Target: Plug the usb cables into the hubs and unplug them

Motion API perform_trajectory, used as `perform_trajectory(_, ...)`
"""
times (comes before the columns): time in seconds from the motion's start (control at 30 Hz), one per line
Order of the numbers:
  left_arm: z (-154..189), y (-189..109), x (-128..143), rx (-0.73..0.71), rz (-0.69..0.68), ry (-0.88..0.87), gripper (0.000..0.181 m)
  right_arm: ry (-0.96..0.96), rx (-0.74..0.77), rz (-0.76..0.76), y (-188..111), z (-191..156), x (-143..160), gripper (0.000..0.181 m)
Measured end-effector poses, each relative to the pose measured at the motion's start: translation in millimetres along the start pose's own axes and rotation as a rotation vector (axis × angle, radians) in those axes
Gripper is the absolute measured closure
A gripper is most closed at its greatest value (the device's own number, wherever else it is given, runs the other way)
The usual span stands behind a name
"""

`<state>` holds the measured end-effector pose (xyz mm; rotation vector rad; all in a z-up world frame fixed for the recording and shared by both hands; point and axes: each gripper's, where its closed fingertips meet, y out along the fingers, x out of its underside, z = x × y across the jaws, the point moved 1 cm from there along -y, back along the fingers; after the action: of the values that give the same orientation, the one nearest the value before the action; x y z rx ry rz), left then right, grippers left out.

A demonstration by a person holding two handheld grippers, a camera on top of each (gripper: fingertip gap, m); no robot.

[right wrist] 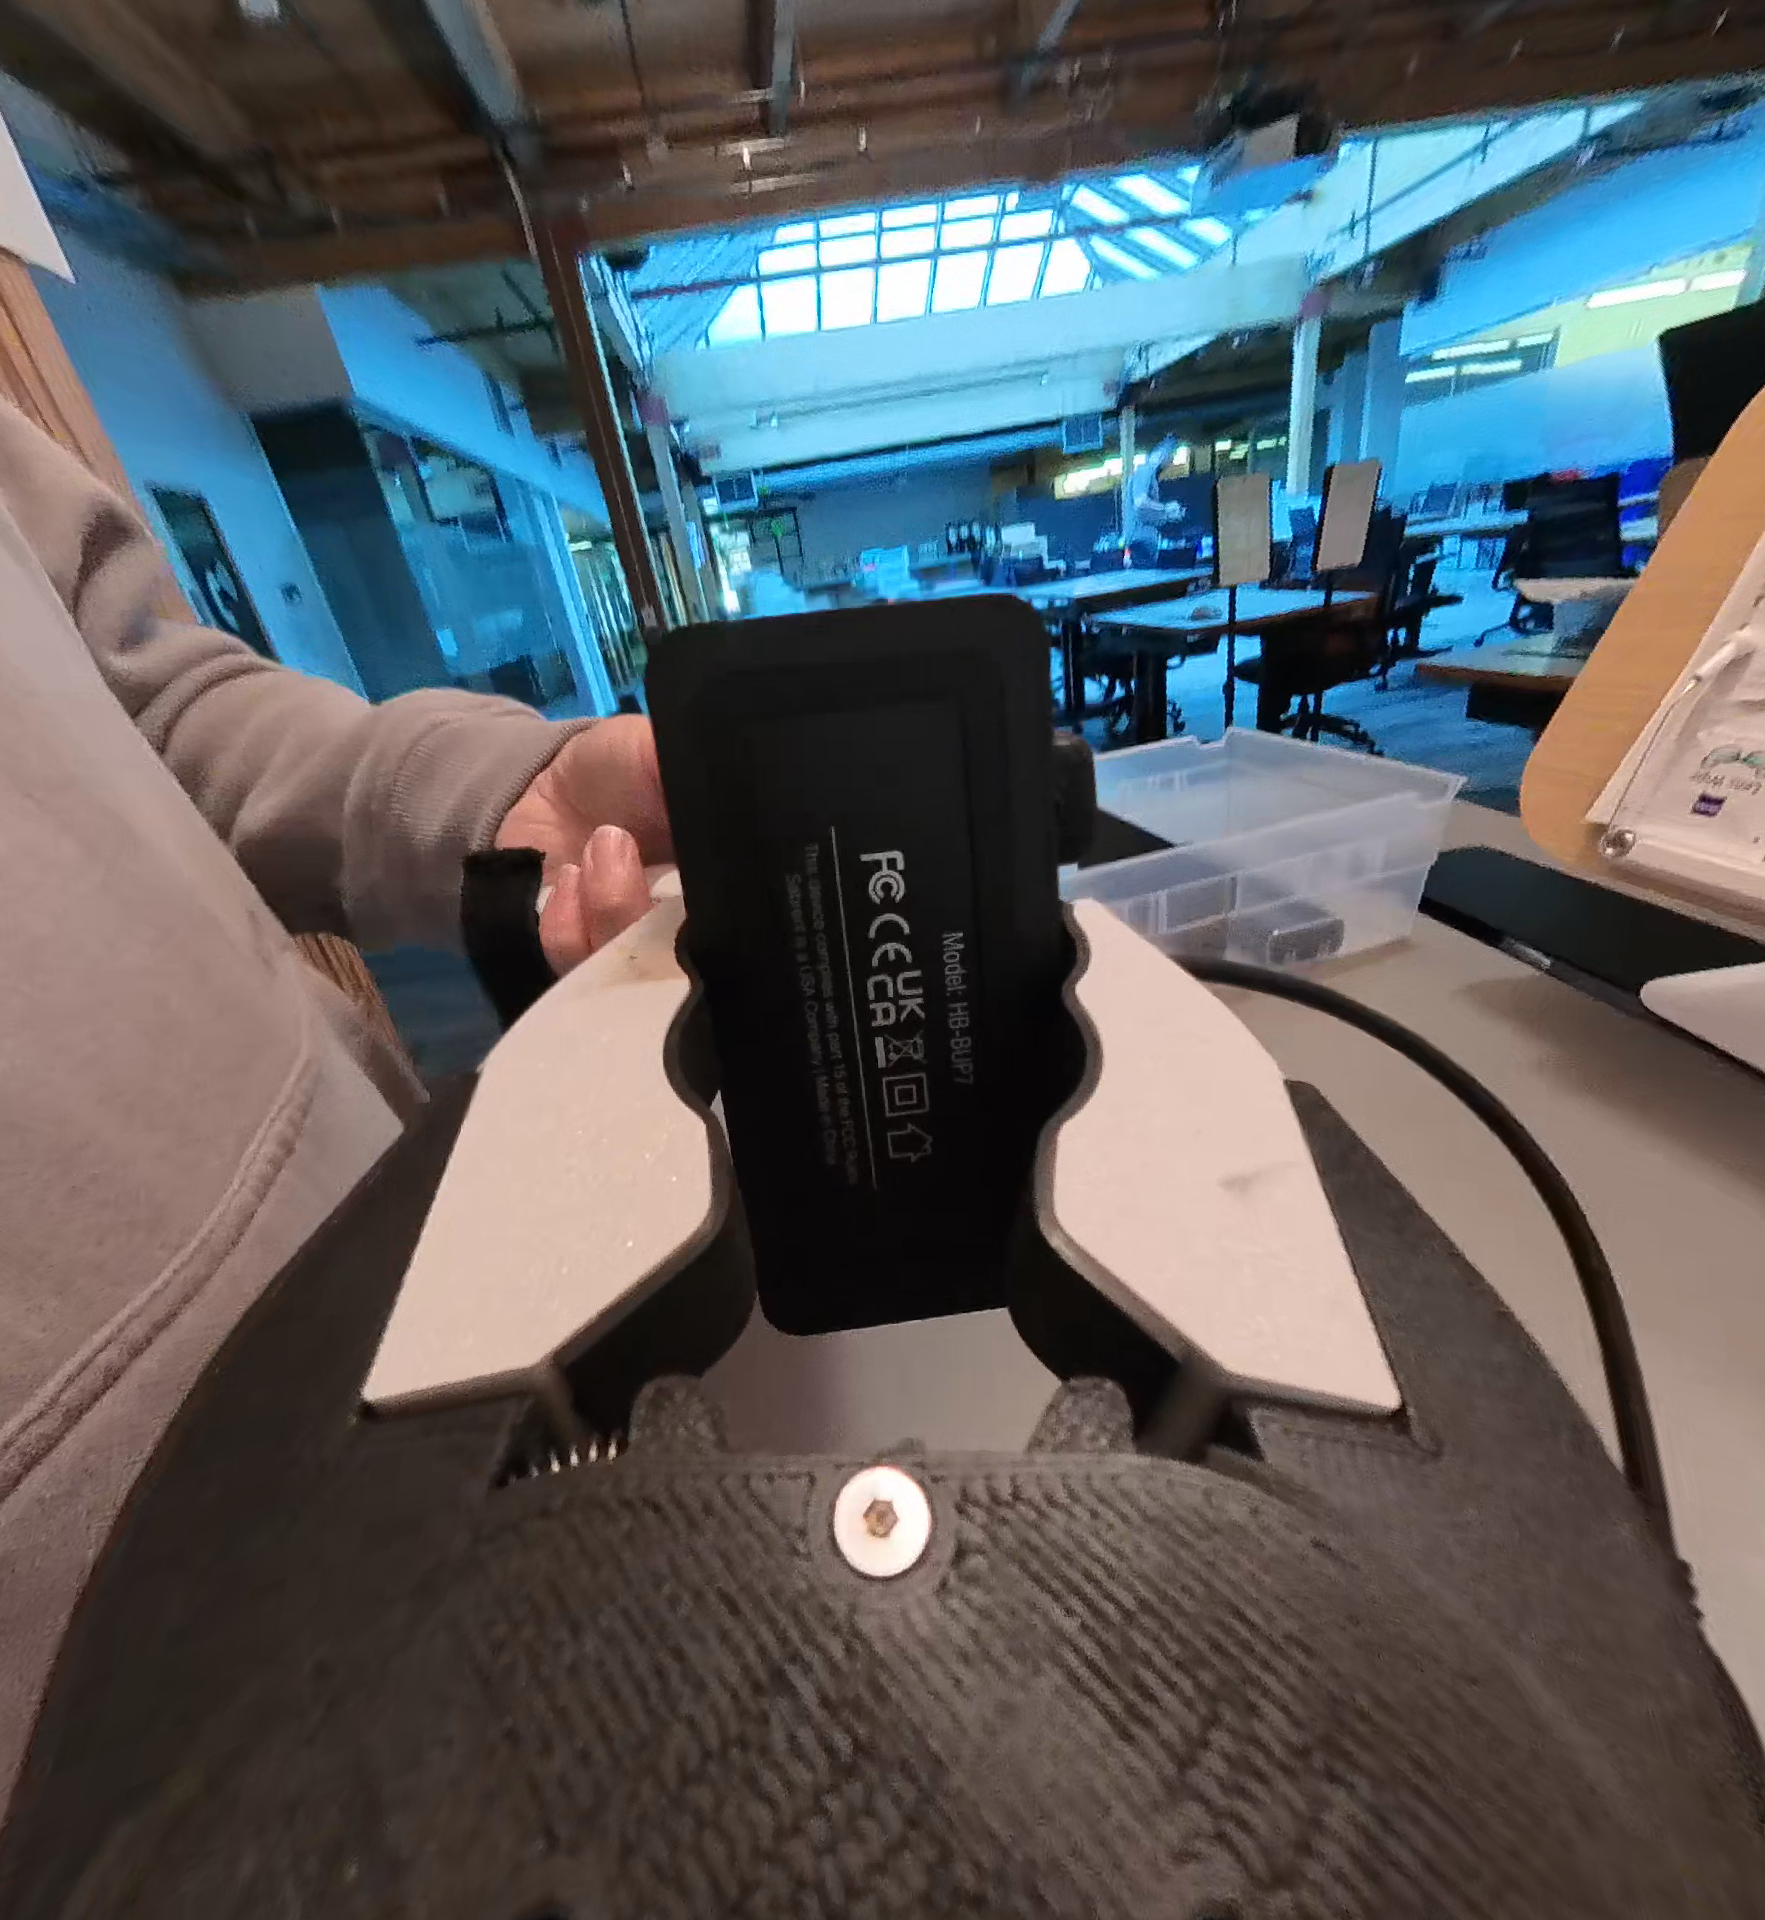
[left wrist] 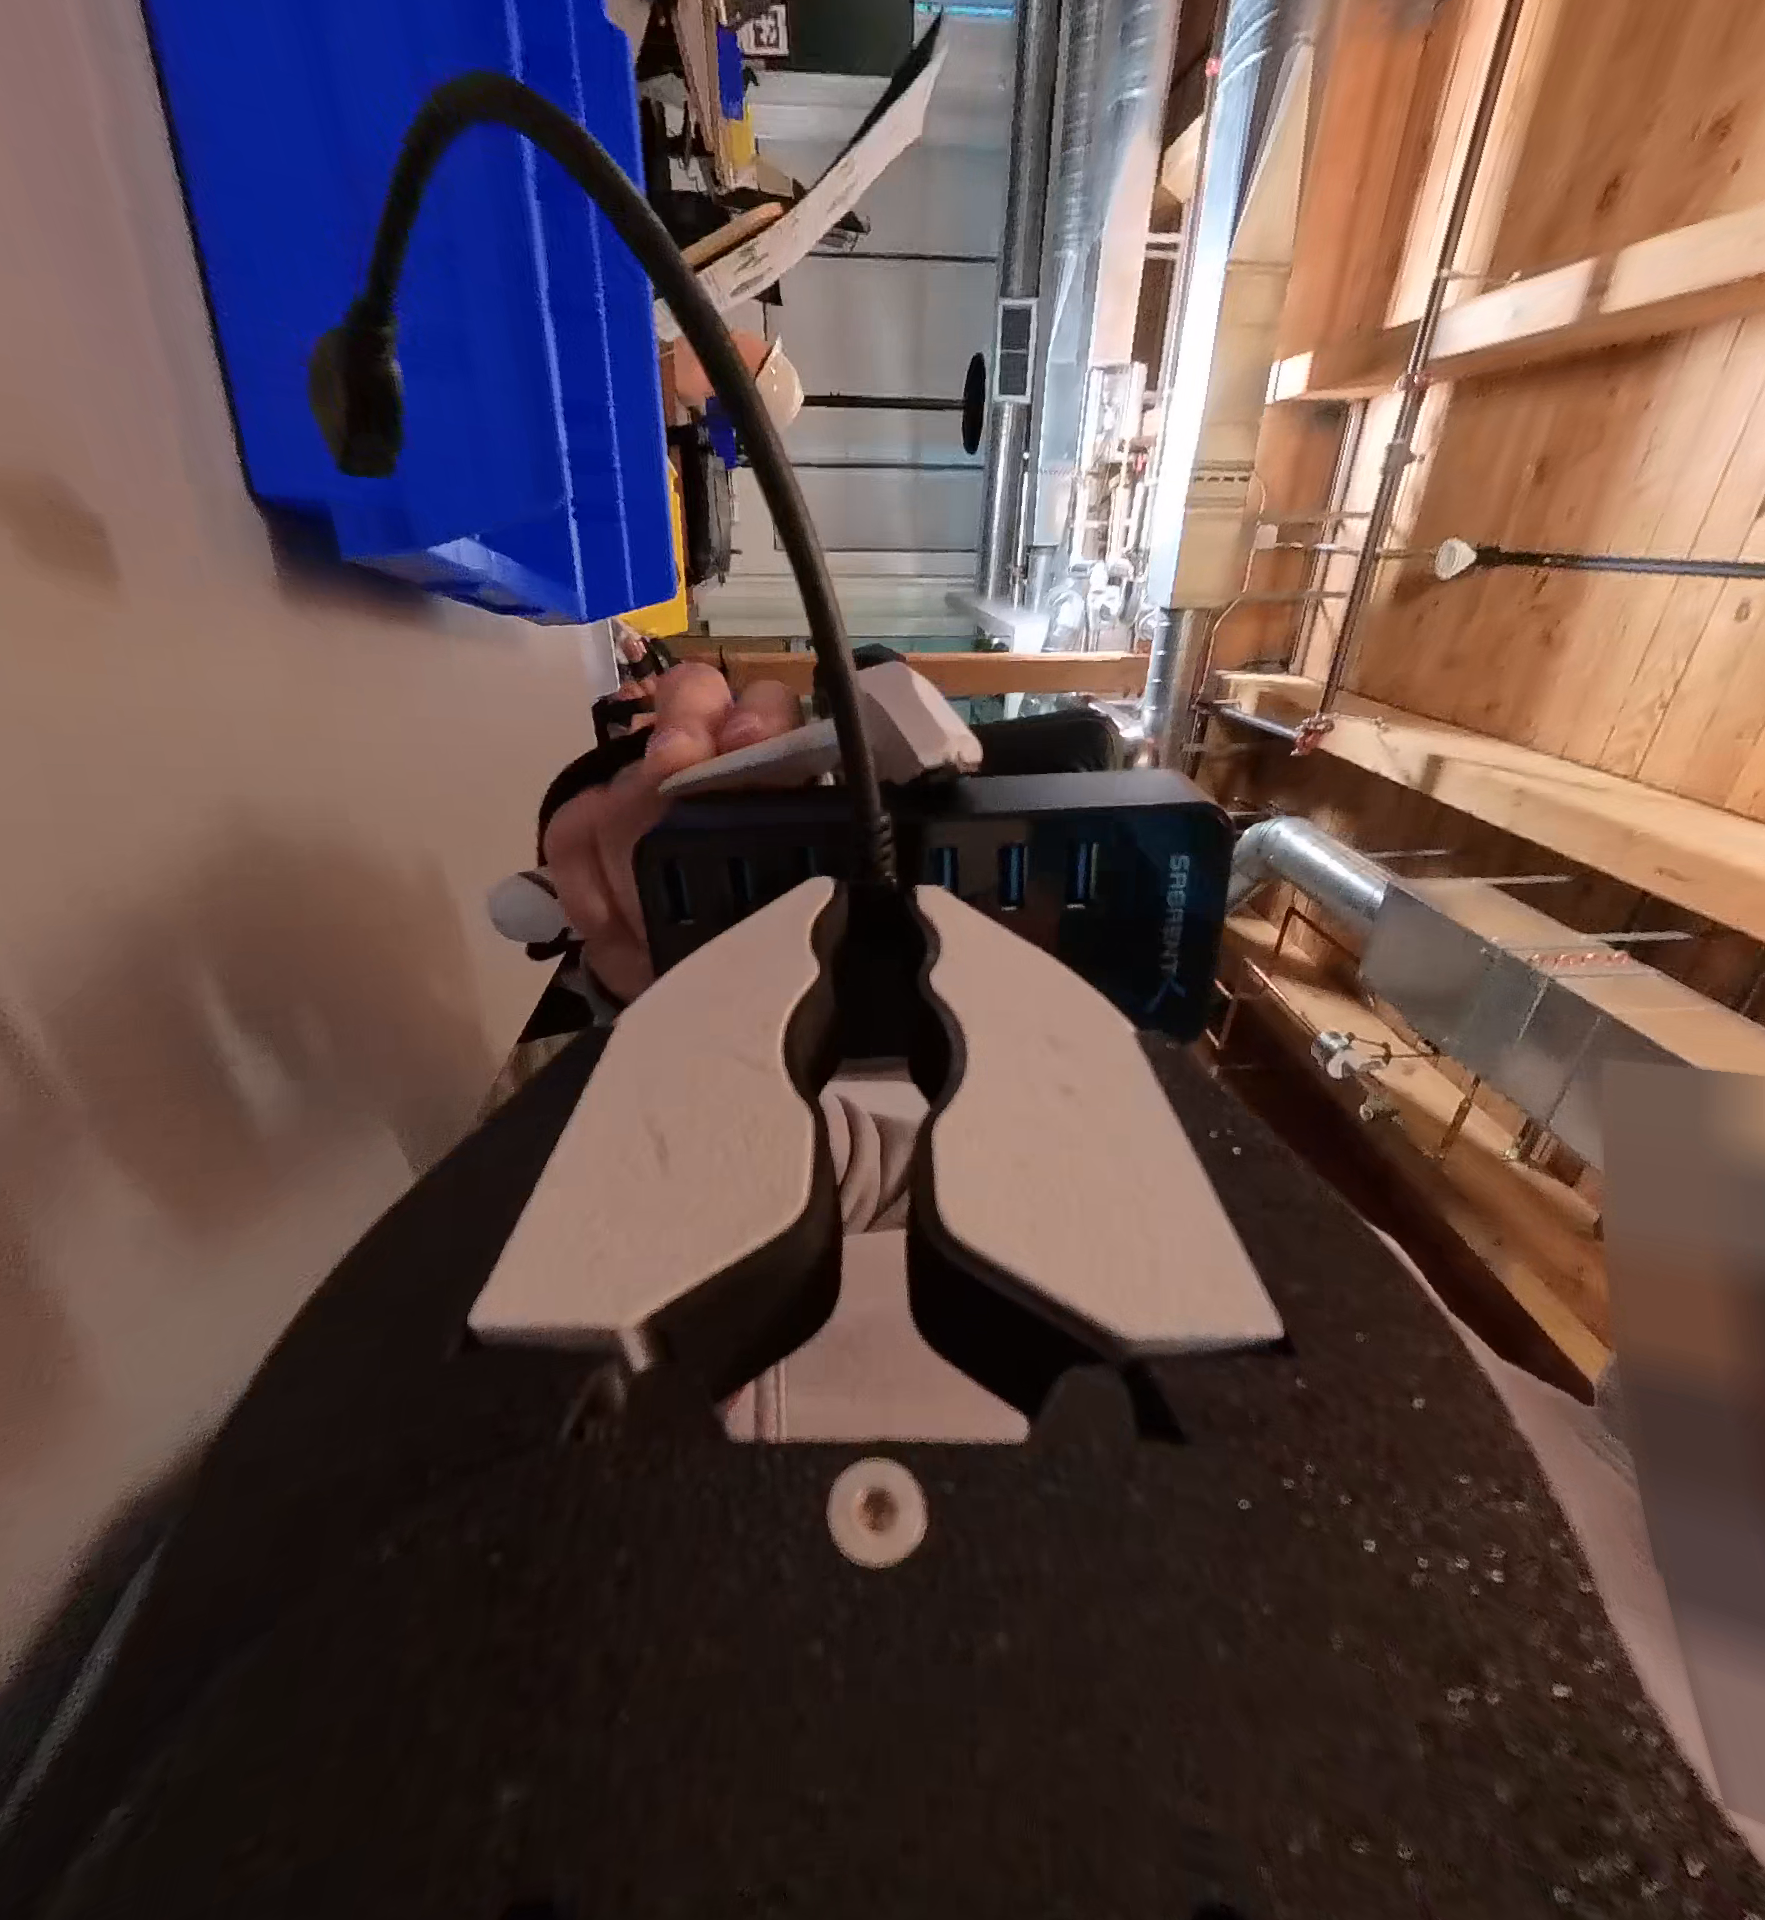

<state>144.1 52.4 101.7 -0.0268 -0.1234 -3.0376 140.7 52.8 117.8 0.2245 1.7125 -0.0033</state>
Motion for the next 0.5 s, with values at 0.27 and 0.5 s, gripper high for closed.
perform_trajectory(0.27, -2, -1, 4, -0.046, -0.070, 0.091, 0.173, -0.028, -0.013, -0.012, -1, -4, 5, 0.119)
perform_trajectory(0.5, 16, -38, -22, -0.188, 0.034, 0.460, 0.166, 0.042, 0.089, 0.078, -24, 19, -10, 0.120)
